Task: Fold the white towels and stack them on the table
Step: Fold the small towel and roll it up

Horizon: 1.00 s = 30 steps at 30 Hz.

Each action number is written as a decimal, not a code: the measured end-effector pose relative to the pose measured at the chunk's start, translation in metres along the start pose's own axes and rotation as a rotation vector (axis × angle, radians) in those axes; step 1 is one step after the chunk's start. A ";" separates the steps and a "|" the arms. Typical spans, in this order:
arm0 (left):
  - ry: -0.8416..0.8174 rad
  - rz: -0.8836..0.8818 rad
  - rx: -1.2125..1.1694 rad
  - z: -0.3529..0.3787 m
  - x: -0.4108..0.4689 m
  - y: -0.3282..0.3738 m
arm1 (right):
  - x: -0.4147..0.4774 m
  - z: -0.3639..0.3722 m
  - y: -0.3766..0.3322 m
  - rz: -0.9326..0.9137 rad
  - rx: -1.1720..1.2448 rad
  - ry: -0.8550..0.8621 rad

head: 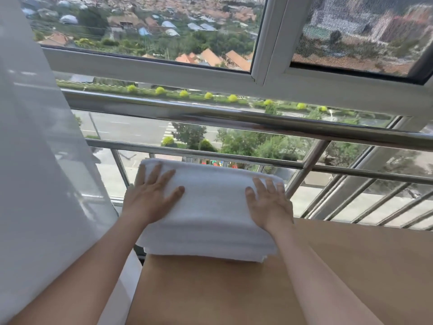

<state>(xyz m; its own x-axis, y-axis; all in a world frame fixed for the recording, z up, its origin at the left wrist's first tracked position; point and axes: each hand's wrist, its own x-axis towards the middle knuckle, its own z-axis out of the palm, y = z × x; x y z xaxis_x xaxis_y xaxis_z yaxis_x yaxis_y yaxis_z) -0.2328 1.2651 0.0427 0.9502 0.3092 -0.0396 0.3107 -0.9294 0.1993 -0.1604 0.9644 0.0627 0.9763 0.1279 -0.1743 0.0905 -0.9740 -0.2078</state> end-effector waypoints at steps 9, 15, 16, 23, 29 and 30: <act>-0.036 0.072 0.009 -0.005 -0.048 0.058 | -0.043 -0.013 0.029 -0.106 0.050 0.043; -0.054 0.254 -0.069 -0.005 -0.104 0.151 | -0.097 -0.028 0.102 -0.108 0.188 0.061; -0.056 0.293 -0.062 -0.005 -0.115 0.170 | -0.107 -0.033 0.120 -0.089 0.219 0.073; -0.051 0.459 -0.017 0.015 -0.199 0.303 | -0.186 -0.060 0.270 0.013 0.225 0.139; -0.001 0.577 0.044 0.039 -0.265 0.419 | -0.257 -0.062 0.394 0.154 0.194 0.107; 0.001 0.616 0.039 0.043 -0.273 0.438 | -0.265 -0.064 0.412 0.170 0.192 0.100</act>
<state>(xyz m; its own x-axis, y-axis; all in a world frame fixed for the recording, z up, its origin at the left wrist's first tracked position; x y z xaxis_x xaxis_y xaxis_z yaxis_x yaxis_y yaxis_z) -0.3556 0.7650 0.0983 0.9551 -0.2871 0.0726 -0.2950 -0.9438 0.1490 -0.3696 0.5175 0.0848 0.9897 -0.0628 -0.1283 -0.1059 -0.9253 -0.3642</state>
